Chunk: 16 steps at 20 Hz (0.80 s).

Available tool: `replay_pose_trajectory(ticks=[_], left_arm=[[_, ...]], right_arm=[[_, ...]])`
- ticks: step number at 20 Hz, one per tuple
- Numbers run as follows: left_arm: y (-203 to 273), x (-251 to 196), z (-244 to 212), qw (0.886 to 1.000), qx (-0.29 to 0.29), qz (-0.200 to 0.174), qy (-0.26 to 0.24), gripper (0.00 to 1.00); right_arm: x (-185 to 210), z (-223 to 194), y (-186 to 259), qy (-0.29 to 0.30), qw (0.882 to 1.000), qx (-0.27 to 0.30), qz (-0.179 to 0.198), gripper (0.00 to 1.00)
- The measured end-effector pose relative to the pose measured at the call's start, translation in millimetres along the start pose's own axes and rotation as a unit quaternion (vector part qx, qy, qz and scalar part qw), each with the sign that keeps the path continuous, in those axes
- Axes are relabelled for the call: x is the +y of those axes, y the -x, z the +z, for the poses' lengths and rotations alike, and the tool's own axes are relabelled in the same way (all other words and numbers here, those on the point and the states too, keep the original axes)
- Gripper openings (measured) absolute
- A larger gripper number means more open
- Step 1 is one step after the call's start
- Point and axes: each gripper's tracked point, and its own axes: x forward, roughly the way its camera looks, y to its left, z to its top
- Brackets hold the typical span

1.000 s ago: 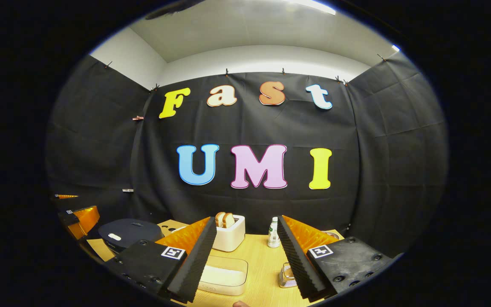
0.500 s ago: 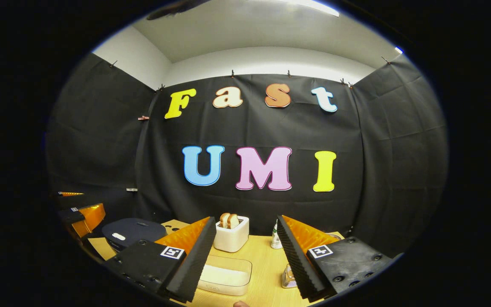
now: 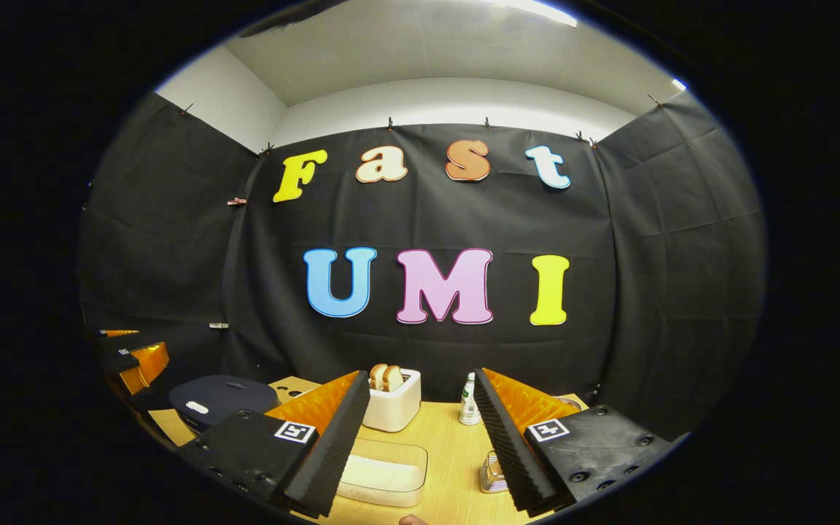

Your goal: Close the left gripper, press the button to open the rice cooker; take a wooden spoon from the chopstick holder with the right hand, scoop a spoonful of rice and pour it into the rice cooker, then put the wooden spoon back into the chopstick holder.

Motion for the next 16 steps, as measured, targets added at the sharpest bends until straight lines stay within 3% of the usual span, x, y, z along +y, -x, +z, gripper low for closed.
replay_pose_trajectory(ticks=[2, 6, 7, 9, 16], left_arm=[[-9, 5, 0, 1.000, 0.003, 0.002, 0.003, 0.68], [-31, 13, -24, 0.999, 0.041, 0.004, 0.002, 0.25], [-36, 14, -31, 0.999, 0.053, 0.001, 0.008, 0.19], [-47, 14, -49, 0.996, 0.083, -0.004, 0.025, 0.11], [-76, 16, -110, 0.983, 0.170, -0.020, 0.071, 0.06]], right_arm=[[3, 1, -2, 0.001, 1.000, -0.002, 0.003, 0.90], [3, 0, -5, 0.003, 1.000, 0.000, 0.000, 0.90], [3, 0, -5, 0.003, 1.000, 0.001, -0.002, 0.90], [2, 0, -6, 0.003, 1.000, 0.001, -0.006, 0.90], [1, -6, -7, 0.007, 1.000, 0.009, -0.016, 0.90]])
